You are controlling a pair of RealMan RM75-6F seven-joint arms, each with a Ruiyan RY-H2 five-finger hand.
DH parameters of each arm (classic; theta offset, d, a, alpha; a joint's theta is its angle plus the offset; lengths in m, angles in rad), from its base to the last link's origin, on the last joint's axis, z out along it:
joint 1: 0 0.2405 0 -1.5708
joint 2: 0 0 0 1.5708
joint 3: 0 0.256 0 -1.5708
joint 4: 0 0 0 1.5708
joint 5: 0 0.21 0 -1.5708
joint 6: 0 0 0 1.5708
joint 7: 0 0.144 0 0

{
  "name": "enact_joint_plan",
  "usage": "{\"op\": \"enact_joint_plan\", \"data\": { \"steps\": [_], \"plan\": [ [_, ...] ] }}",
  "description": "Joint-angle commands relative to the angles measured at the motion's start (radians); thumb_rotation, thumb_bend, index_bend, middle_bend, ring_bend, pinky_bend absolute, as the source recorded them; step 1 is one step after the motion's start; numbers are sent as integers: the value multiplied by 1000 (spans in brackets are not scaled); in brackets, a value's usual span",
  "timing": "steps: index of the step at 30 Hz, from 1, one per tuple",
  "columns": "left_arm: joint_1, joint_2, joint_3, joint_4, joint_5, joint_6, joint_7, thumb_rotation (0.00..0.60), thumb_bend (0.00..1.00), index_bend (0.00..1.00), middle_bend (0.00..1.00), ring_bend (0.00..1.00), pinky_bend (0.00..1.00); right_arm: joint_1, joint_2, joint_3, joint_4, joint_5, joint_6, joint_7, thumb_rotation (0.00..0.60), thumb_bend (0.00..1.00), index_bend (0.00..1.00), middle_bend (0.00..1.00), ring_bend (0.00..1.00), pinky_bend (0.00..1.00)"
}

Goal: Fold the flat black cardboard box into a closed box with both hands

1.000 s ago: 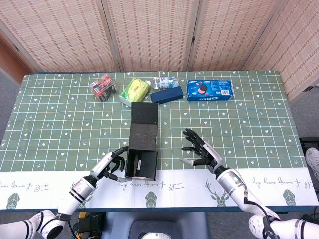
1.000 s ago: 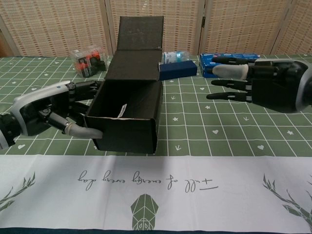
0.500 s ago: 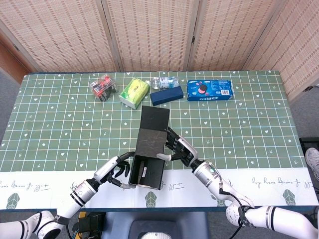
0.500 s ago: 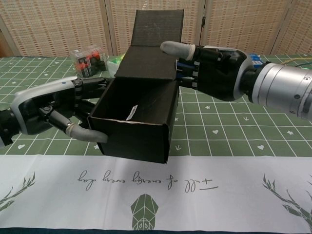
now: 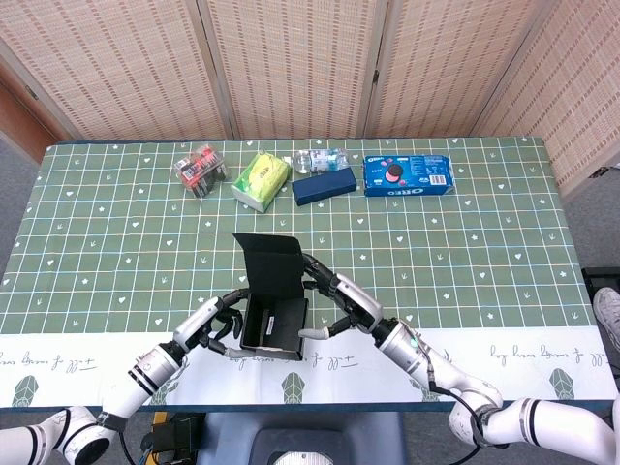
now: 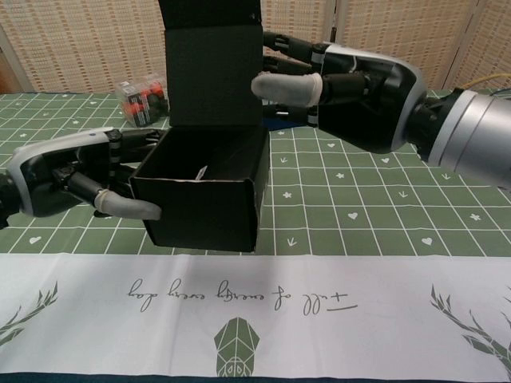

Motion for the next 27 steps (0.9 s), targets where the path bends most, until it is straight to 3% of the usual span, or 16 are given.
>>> {"op": "enact_joint_plan", "data": {
  "steps": [1,14,27],
  "plan": [
    [1,4,-1,1,-7,-5,-4,600,111,261,295,631,870,28,52,-33,-12,-36,9,-76,600,0,0,2,20,164],
    [-3,0,-14,24,-38,-33,-4,600,111,259,295,629,871,119,209,-100,-127,-102,-32,-398,600,0,0,20,20,164],
    [5,-47,-34,64,-92,-53,62,600,111,253,295,627,870,189,231,-96,-197,43,-162,-844,600,0,0,45,20,164]
  ]
}}
